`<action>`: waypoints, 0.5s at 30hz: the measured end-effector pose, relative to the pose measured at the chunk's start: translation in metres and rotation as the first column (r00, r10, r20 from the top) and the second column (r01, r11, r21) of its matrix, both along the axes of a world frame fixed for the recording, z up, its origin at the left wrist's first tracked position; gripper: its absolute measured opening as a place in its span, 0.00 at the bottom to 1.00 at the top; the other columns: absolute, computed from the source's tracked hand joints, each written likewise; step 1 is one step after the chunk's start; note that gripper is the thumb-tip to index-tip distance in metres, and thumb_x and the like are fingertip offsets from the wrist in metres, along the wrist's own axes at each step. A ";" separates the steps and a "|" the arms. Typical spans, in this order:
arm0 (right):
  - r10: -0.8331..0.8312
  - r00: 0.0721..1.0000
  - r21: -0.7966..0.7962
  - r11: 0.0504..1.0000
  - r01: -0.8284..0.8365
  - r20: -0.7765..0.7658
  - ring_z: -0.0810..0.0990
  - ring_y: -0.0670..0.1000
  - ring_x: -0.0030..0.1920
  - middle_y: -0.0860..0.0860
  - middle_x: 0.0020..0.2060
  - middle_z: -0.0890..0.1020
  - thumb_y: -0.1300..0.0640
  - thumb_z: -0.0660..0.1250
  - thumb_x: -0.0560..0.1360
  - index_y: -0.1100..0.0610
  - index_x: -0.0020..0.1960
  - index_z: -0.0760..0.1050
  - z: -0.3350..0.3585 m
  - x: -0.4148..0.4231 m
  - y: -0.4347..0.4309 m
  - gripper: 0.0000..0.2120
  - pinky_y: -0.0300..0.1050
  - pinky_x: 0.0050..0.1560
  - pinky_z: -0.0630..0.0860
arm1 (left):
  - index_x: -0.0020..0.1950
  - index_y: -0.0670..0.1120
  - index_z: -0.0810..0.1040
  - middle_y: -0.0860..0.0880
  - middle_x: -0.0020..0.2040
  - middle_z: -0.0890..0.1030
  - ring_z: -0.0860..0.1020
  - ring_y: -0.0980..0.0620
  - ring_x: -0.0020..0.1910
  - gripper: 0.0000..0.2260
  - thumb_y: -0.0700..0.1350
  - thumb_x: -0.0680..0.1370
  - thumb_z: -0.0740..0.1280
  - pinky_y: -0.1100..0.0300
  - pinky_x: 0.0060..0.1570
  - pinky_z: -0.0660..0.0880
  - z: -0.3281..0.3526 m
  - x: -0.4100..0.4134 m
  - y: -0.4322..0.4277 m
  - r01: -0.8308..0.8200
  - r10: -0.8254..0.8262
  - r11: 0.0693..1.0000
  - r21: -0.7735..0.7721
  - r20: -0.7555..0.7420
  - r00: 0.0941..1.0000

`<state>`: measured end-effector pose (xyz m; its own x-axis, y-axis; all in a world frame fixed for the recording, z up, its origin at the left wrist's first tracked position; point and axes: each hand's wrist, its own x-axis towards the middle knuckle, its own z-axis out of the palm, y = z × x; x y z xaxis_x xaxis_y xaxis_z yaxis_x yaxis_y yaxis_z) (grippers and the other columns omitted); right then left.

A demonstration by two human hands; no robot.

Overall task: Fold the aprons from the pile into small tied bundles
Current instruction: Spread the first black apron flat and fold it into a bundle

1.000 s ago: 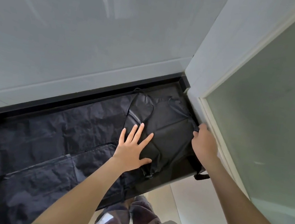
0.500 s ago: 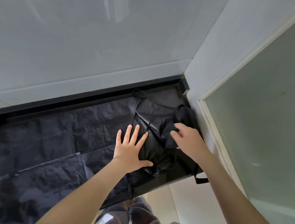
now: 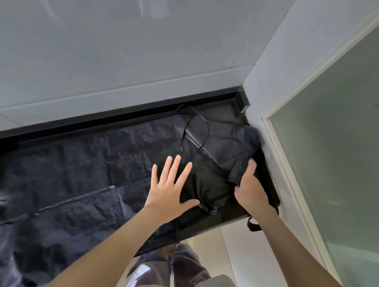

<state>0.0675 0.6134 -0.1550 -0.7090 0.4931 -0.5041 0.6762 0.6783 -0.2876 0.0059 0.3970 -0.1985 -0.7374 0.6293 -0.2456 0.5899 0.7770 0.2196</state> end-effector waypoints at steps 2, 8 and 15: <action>-0.101 0.990 -0.034 0.995 0.098 -0.094 0.73 0.55 0.40 0.59 0.47 0.78 0.64 0.61 0.78 0.58 0.77 0.41 -0.002 0.002 0.007 0.36 0.48 0.42 0.69 | 0.78 0.51 0.40 0.43 0.79 0.48 0.44 0.44 0.77 0.47 0.77 0.69 0.49 0.40 0.73 0.44 -0.007 0.010 0.000 0.042 -0.041 0.999 -0.019 0.016 0.999; -0.339 0.908 -0.059 0.940 0.335 -0.248 0.75 0.59 0.53 0.62 0.59 0.73 0.68 0.61 0.76 0.59 0.73 0.54 0.002 0.010 0.017 0.28 0.53 0.53 0.74 | 0.77 0.48 0.36 0.43 0.79 0.46 0.41 0.47 0.77 0.53 0.79 0.64 0.49 0.46 0.73 0.38 -0.014 0.013 -0.004 0.037 -0.035 0.998 -0.054 0.035 0.999; 0.533 0.730 0.488 0.816 -0.310 -0.428 0.77 0.58 0.54 0.55 0.52 0.78 0.50 0.78 0.63 0.57 0.58 0.70 0.002 0.020 -0.007 0.28 0.55 0.56 0.71 | 0.74 0.47 0.27 0.47 0.75 0.31 0.33 0.48 0.75 0.54 0.80 0.62 0.43 0.48 0.72 0.34 -0.011 0.003 -0.011 0.089 -0.089 0.992 -0.092 0.008 0.996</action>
<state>0.0879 0.6068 -0.1526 -0.9775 0.1368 0.1605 0.1078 0.9782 -0.1775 0.0091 0.3859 -0.2094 -0.6783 0.6669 -0.3084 0.6570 0.7384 0.1518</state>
